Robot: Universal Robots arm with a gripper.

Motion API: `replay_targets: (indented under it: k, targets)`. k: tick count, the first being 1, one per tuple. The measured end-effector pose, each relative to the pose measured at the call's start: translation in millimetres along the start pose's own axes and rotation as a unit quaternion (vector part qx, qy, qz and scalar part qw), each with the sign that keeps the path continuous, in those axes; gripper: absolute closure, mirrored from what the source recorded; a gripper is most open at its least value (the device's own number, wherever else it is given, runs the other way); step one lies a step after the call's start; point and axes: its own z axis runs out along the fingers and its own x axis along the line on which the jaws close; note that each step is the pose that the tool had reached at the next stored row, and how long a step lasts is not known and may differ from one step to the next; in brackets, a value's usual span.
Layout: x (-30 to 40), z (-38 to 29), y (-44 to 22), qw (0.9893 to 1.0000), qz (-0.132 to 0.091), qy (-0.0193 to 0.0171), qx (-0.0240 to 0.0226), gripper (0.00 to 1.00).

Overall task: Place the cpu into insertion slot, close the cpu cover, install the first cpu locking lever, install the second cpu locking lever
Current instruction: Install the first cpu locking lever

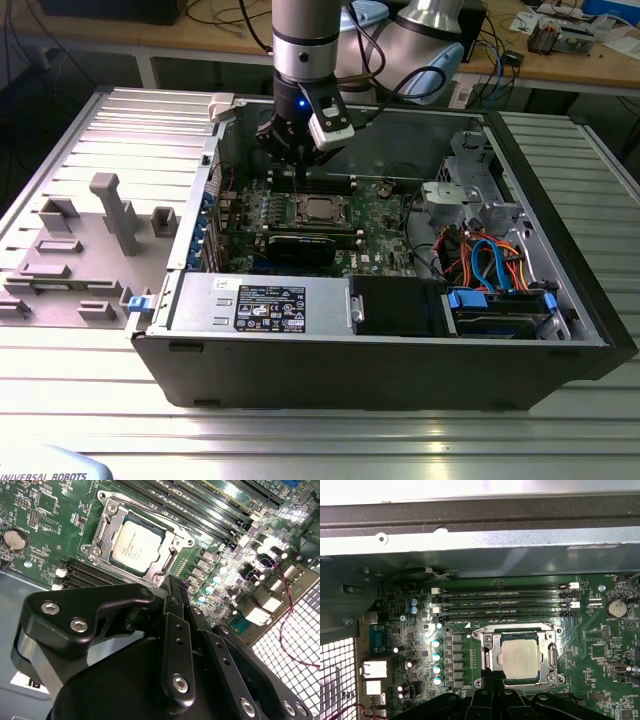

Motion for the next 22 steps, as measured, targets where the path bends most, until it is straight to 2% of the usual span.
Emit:
replay_targets:
  k: [10, 17, 19, 22]
  targets:
    - [1.5, 0.0, -0.1, 1.0, -0.003, 0.0, -0.0003, 0.89]
    - [5.6, 0.0, -0.1, 0.9999, -0.011, 0.0002, -0.0009, 0.89]
    - [6.3, 0.0, 0.4, 0.9997, -0.026, 0.0004, -0.0013, 0.89]
    - [6.4, 0.1, 0.6, 0.9983, -0.059, 0.0009, -0.0016, 0.89]
